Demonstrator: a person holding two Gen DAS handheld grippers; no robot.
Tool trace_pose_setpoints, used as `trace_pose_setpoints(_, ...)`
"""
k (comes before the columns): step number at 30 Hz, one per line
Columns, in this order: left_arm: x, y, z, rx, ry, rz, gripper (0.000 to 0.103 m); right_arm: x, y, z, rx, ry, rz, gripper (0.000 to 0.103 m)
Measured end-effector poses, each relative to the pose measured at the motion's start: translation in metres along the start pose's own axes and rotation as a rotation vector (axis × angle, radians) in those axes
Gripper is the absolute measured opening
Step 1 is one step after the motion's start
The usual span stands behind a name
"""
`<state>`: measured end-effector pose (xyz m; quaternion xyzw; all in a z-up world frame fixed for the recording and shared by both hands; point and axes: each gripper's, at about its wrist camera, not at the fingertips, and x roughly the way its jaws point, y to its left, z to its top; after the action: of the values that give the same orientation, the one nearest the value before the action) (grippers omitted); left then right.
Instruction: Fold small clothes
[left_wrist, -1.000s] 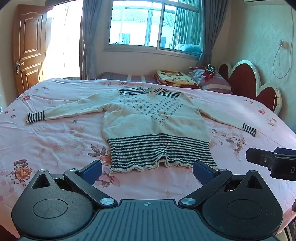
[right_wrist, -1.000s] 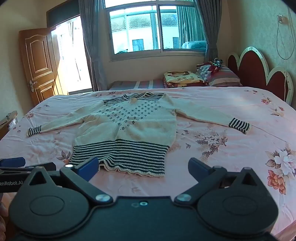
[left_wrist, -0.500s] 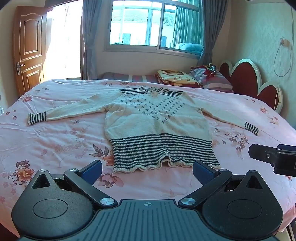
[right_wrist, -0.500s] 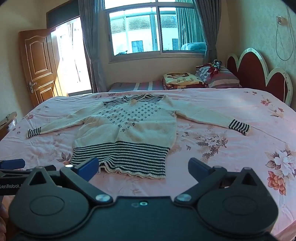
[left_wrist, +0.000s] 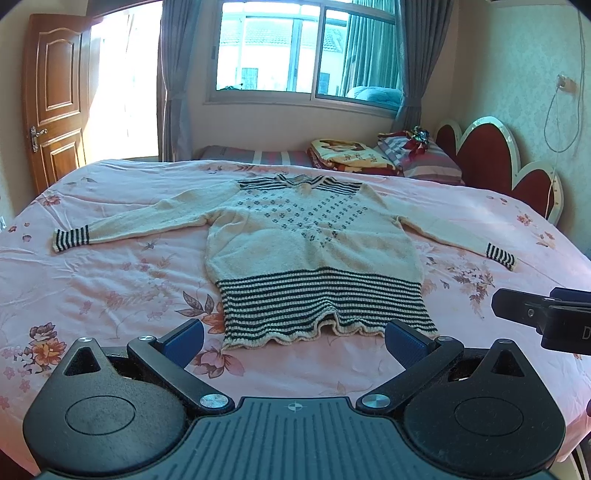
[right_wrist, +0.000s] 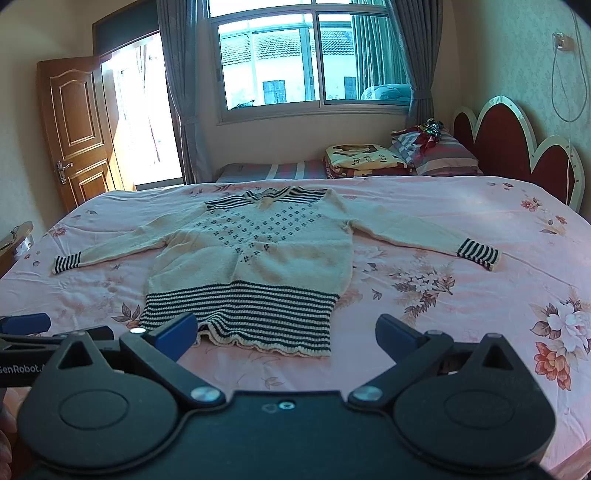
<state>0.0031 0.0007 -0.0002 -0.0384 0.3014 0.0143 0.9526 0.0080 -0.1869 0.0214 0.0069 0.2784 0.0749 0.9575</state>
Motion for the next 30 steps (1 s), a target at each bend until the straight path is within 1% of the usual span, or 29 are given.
trace_pose_setpoints(30,0.0007,0.0027,0.004,0.01,-0.005,0.008,0.103,0.0046,0.0042,0.0012,0.001,0.004,0.008,0.102)
